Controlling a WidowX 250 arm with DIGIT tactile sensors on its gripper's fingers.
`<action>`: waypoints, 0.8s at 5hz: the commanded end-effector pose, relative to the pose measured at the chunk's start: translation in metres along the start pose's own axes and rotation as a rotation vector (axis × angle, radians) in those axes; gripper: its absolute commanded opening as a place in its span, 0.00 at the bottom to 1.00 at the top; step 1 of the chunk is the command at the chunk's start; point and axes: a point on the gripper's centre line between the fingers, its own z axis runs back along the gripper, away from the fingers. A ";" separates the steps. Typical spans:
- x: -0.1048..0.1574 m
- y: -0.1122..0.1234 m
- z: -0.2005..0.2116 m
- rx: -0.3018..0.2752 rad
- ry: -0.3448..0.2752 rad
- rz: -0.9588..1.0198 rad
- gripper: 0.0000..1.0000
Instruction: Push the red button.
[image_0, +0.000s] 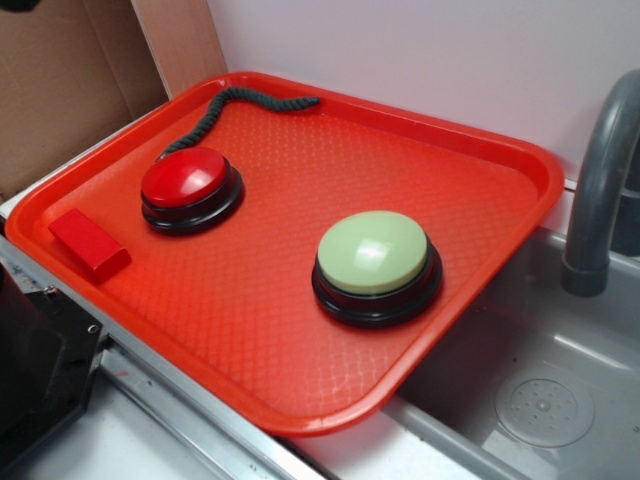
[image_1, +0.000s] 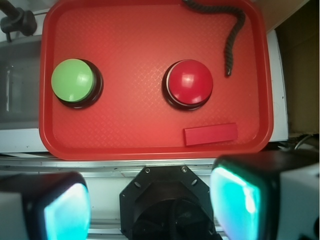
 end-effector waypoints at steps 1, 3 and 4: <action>0.000 0.000 0.000 0.000 0.000 0.000 1.00; 0.043 0.094 -0.056 0.007 0.083 0.314 1.00; 0.054 0.129 -0.086 0.042 0.083 0.424 1.00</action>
